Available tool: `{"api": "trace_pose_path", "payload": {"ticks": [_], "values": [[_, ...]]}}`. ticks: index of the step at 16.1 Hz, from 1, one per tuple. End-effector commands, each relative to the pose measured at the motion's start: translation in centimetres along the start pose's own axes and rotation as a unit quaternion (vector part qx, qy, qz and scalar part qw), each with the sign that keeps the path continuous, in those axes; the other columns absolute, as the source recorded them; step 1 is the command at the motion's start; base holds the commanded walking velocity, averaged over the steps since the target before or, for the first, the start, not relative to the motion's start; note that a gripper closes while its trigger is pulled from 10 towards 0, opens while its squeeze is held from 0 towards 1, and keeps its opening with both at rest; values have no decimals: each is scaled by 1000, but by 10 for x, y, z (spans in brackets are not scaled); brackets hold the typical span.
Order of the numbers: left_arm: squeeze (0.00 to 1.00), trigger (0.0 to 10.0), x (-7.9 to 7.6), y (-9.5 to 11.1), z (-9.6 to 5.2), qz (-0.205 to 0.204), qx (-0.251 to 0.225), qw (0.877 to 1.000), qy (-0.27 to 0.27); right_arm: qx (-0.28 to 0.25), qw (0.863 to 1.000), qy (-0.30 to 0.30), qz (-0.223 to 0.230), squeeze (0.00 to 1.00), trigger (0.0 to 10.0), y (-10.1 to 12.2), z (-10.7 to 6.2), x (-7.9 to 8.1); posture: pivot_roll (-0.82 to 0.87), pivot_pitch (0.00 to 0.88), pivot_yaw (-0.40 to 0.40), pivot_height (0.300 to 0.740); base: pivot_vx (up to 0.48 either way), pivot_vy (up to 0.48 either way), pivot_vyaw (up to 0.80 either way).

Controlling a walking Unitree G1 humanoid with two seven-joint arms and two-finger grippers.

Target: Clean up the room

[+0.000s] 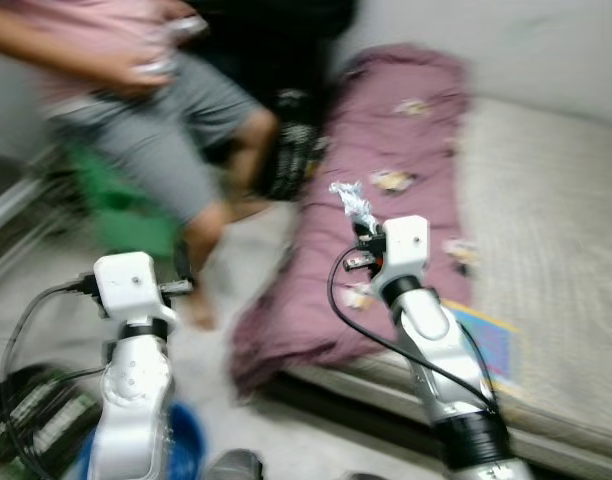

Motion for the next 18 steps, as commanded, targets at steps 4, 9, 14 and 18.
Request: {"api": "trace_pose_path", "payload": {"ticks": [4,9,14,18], "values": [[0,10000,0,1,0,4,2,1000,-5,-7,1000,2,1,0,10000,4,1,0,20,45,-58,740,0,0,794],[0,10000,3,-4,-2,15,6,1000,-13,-6,1000,1,2,0,10000,2,0,-1,21,22,-56,740,0,0,794],[0,10000,2,-6,-2,19,8,1000,-20,-5,1000,0,0,0,10000,1,0,-3,23,13,-58,740,0,0,794],[0,10000,3,-5,-1,25,5,999,-21,-8,1000,-5,2,0,10000,2,1,-4,27,10,-60,740,0,0,794]]}}
Point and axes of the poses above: a point about 5 cm out from each wrist's last joint towards the gripper, its own z axis pointing out of the wrist towards the gripper, its own y axis along the axis of the wrist's last joint, x = y × z, the point moved 1 cm from there along z, pointing out of the wrist towards the gripper, and after that the axes turned 9 degrees about z, right-handed, at the moved point
